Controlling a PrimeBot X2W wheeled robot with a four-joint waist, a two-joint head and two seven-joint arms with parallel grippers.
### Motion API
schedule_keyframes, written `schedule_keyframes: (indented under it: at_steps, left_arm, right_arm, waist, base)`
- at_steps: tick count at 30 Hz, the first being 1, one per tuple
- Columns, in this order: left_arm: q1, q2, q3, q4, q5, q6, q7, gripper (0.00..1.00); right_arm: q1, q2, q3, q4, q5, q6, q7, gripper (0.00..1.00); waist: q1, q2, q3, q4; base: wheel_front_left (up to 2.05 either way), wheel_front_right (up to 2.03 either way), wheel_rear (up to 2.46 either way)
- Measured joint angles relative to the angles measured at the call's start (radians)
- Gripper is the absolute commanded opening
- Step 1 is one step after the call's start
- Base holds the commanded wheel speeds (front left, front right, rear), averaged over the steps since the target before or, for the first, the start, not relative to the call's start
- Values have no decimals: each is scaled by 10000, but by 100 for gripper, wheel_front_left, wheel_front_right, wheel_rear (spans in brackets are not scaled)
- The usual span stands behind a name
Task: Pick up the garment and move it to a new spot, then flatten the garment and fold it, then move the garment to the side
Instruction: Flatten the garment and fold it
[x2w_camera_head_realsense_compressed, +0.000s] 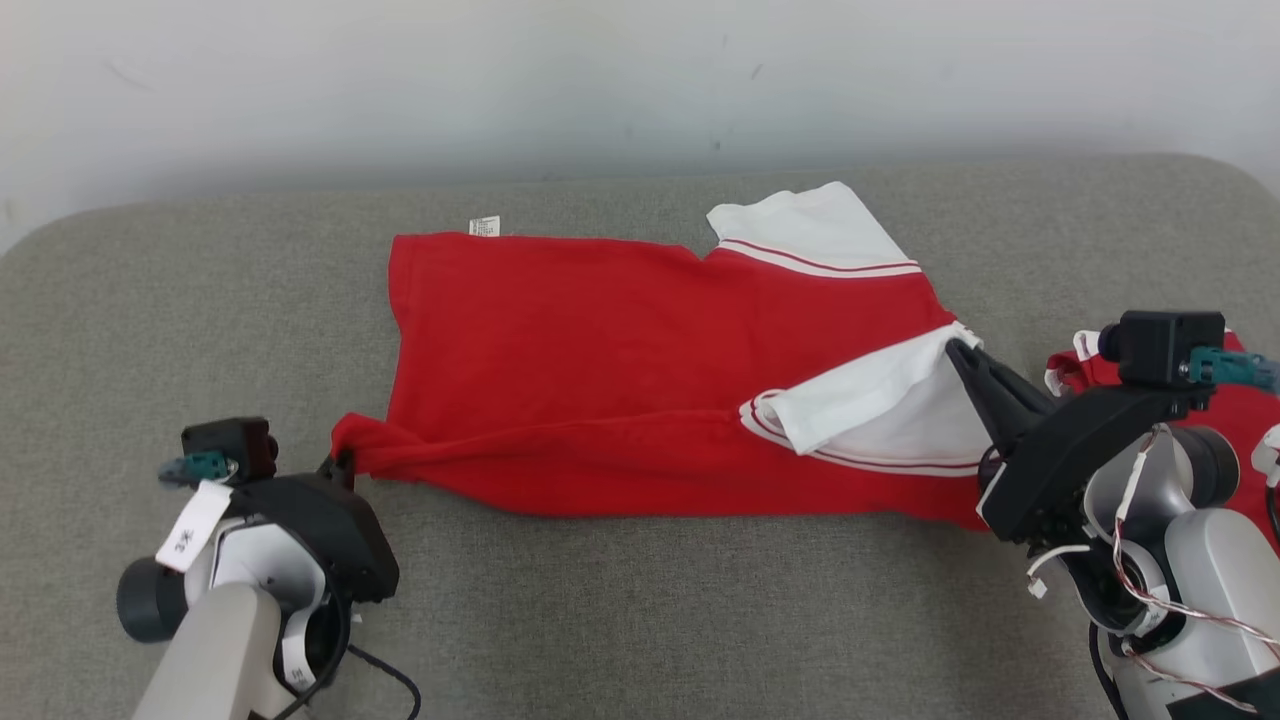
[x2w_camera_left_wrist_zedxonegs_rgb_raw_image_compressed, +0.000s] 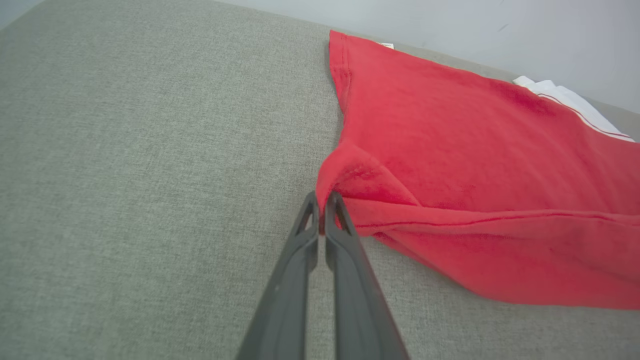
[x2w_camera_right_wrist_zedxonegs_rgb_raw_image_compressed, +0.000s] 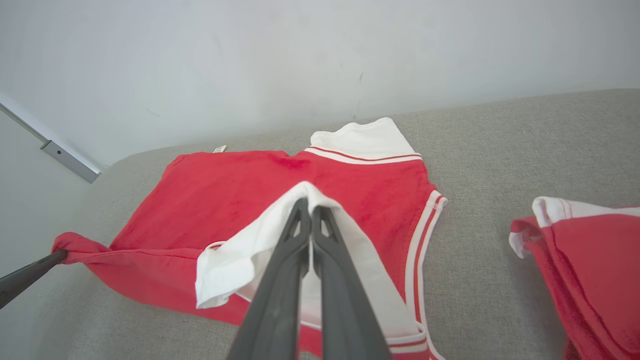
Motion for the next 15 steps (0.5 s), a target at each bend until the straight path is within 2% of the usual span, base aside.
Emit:
schedule_keyframes:
  at_steps: [15]
  left_arm:
    - [-1514, -17, -96, 663, 341, 90, 654, 0]
  right_arm:
    - [-1520, 184, 196, 1089, -560, -13, -928, 0]
  waist:
    - [1, 1, 899, -47]
  base:
    - [0, 0, 0]
